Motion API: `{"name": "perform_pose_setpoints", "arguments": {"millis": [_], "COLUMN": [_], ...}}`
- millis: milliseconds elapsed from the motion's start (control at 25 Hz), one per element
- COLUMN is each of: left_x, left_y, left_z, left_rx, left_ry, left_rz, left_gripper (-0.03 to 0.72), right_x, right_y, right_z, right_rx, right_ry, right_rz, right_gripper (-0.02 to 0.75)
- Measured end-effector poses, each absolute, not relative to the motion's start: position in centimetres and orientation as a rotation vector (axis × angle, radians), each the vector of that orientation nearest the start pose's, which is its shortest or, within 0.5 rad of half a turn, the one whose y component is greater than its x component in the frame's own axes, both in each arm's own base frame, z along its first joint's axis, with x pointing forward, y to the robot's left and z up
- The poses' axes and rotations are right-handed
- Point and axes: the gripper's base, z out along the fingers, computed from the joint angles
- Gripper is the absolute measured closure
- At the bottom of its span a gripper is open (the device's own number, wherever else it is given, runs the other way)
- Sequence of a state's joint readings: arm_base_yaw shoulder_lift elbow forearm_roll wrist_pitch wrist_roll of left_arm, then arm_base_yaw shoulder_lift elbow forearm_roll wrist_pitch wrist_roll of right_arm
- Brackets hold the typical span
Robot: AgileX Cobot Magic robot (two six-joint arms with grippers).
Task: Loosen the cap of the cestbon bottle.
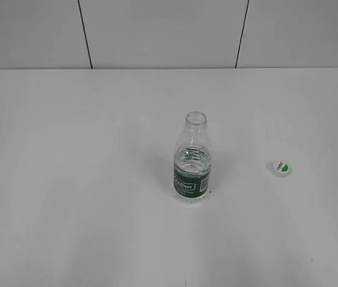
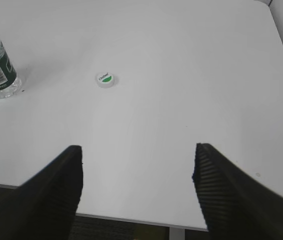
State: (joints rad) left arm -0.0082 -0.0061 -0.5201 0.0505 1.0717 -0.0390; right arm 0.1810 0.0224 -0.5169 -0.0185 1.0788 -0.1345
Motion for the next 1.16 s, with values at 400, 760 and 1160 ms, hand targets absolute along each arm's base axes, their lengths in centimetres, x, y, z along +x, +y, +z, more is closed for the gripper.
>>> {"name": "perform_pose_setpoints", "arguments": {"millis": [400, 760, 1160], "left_x": [-0.87, -0.87, -0.87], "left_y": [0.21, 0.16, 0.16], "left_z": [28.19, 28.19, 28.19], "left_rx": [-0.036, -0.035, -0.035], "left_ry": [2.029, 2.029, 2.029], "left_rz": [0.002, -0.005, -0.005], "left_gripper": [0.255, 0.255, 0.255], "right_x": [-0.4, -0.4, -0.4], "right_y": [-0.2, -0.2, -0.2], "right_z": [28.05, 28.04, 28.04], "right_rx": [-0.252, -0.245, -0.245], "right_ry": [2.054, 2.056, 2.056], "right_rz": [-0.036, -0.039, -0.039], "right_gripper": [0.209, 0.209, 0.209]}}
